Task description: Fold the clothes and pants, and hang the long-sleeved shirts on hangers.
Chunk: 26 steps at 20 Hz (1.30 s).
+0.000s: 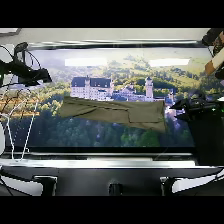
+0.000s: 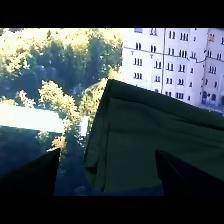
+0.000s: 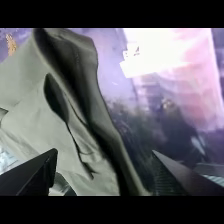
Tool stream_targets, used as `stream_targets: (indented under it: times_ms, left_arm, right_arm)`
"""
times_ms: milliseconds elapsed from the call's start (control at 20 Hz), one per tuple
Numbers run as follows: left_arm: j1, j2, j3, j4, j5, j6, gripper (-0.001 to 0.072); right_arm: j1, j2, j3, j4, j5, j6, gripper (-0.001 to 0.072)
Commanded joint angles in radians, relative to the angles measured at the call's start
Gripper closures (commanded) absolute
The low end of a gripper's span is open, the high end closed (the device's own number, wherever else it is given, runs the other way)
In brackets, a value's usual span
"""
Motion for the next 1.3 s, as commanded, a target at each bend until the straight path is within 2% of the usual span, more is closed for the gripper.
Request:
stream_targets:
  times_ms: [0, 200, 350, 550, 650, 700, 750, 850, 900, 950, 1000, 1050, 1250]
  left_arm:
    - [-0.016, 0.016, 0.006, 0.018, -0.043, -0.010, 0.0024]
    - [-0.024, 0.015, 0.006, 0.018, -0.043, -0.026, 0.0025]
    - [-0.027, 0.015, 0.006, 0.019, -0.043, -0.026, 0.0025]
    - [-0.027, 0.013, 0.006, 0.019, -0.043, -0.025, 0.0025]
    - [-0.027, 0.010, 0.006, 0.018, -0.043, -0.025, 0.0025]
    - [-0.027, 0.008, 0.006, 0.018, -0.043, -0.026, 0.0025]
    - [-0.027, 0.007, 0.006, 0.018, -0.043, -0.026, 0.0025]
    - [-0.027, 0.002, 0.004, 0.011, -0.043, -0.025, 0.0036]
    - [-0.027, -0.002, 0.001, -0.012, -0.043, -0.025, 0.0073]
    - [-0.028, -0.012, -0.004, -0.051, -0.043, -0.026, 0.0329]
    - [-0.035, -0.026, -0.014, -0.103, -0.038, -0.026, 0.0635]
    - [-0.049, -0.043, -0.028, -0.161, -0.028, -0.029, 0.0691]
    - [-0.191, -0.160, -0.097, -0.383, 0.054, -0.060, 0.0692]
  right_arm:
    - [0.002, -0.059, -0.005, 0.053, 0.004, -0.035, 0.0040]
    - [0.071, -0.082, -0.006, 0.044, -0.039, -0.037, 0.0041]
    - [0.141, -0.097, -0.007, -0.019, -0.050, 0.026, 0.0057]
    - [0.216, -0.097, -0.009, -0.034, -0.063, 0.034, 0.0078]
    - [0.240, -0.096, -0.009, -0.045, -0.063, 0.039, 0.0216]
    - [0.243, -0.093, -0.009, -0.043, -0.062, 0.052, 0.0490]
    - [0.243, -0.082, -0.009, -0.040, -0.063, 0.061, 0.0665]
    - [0.243, -0.027, 0.000, -0.033, -0.080, 0.067, 0.0685]
    - [0.241, 0.004, 0.014, -0.035, -0.088, 0.098, 0.0686]
    - [0.241, 0.033, 0.046, -0.037, -0.080, 0.130, 0.0686]
    - [0.241, 0.054, 0.088, -0.038, -0.054, 0.155, 0.0686]
    - [0.241, 0.070, 0.143, -0.037, -0.011, 0.186, 0.0686]
    - [0.241, 0.083, 0.348, -0.037, 0.174, 0.315, 0.0685]
